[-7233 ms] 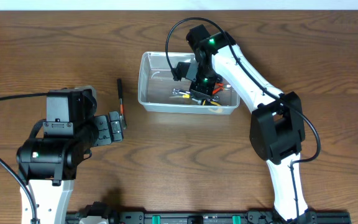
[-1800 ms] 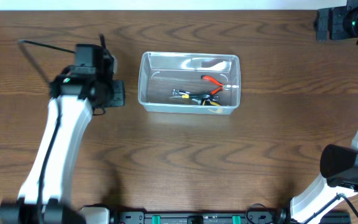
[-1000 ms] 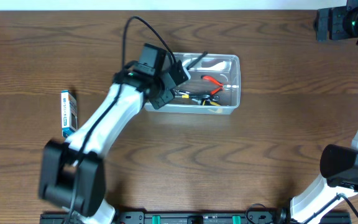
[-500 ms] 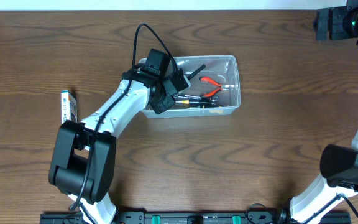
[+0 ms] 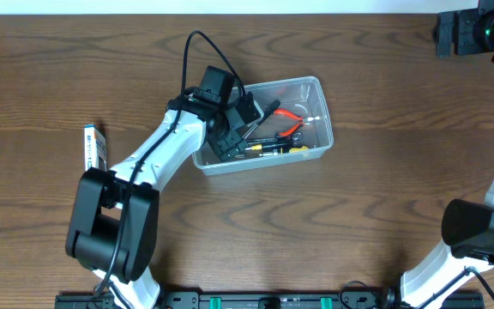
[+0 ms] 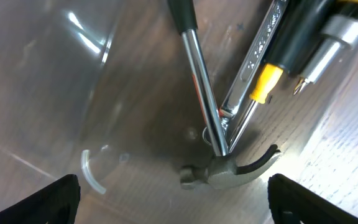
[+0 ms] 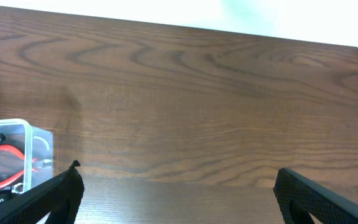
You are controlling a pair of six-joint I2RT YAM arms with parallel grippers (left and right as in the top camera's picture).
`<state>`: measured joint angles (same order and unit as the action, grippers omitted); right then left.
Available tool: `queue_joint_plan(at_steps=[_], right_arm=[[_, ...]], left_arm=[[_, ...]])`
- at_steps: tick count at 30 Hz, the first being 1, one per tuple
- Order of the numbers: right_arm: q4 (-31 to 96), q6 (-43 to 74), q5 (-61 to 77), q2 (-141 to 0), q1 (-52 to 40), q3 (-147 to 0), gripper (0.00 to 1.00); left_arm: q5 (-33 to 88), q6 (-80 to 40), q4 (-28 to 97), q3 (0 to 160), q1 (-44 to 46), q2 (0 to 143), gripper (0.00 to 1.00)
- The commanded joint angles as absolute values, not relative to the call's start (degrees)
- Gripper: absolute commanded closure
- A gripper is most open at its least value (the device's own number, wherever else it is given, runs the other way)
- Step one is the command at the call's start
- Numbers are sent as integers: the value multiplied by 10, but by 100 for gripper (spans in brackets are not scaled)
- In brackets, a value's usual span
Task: Pack container
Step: 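Carry the black tool into the container and open the left gripper, then move the left gripper to the blue boxed package and grasp it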
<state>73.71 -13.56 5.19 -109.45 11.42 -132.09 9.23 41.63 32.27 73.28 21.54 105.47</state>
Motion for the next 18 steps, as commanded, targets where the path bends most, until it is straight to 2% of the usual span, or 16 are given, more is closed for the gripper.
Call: queue_joint_plan(at_steps=[1,9,14,18], right_arm=[[737,-127,57,-1091,115,-1318,1],[737,-129,56,-1091,116,-1318,1],[738,-129,56,-1091,116,-1318,1],[747,-129,57,-1091,115,-1318,1]], left_arm=[[80,389,320,769,214,996,8],[-89,200,410,835,154,855,0],[-99,56,507,835,30,788,2],[-79,-3,565,834,-74,784,2]])
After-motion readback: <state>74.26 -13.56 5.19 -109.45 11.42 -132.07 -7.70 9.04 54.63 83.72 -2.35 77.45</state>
